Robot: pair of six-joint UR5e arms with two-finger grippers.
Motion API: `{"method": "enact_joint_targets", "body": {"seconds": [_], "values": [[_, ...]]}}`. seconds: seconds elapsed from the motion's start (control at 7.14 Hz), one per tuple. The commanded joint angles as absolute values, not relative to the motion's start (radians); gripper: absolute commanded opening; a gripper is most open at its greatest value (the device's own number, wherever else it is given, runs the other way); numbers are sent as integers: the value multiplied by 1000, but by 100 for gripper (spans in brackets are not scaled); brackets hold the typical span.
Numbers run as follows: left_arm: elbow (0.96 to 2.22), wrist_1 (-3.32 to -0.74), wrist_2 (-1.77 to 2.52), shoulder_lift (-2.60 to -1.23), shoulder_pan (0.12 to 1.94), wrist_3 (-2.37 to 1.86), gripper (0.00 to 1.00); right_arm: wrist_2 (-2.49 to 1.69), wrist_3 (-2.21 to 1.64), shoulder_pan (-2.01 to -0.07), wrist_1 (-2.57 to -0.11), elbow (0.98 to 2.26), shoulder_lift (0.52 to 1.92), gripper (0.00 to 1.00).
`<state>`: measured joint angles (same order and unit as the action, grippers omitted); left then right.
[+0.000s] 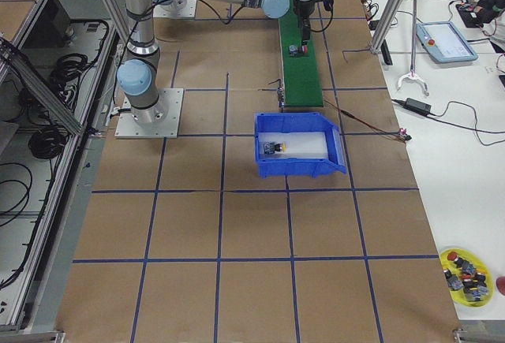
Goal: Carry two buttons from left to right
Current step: 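Move the right gripper to the red button on the belt and grasp it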
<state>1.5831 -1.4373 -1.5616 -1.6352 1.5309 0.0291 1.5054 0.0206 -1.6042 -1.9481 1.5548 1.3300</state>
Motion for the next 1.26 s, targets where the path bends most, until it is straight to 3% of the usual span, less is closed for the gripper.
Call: {"method": "enact_joint_targets", "body": {"seconds": [0.0, 1.12], "values": [[1583, -1437, -1562, -1635, 1531, 29, 100, 1494, 5, -1606, -2102, 1653, 1324, 99], [1583, -1437, -1562, -1635, 1531, 29, 100, 1489, -155, -1655, -2191, 1663, 1164, 99]]}}
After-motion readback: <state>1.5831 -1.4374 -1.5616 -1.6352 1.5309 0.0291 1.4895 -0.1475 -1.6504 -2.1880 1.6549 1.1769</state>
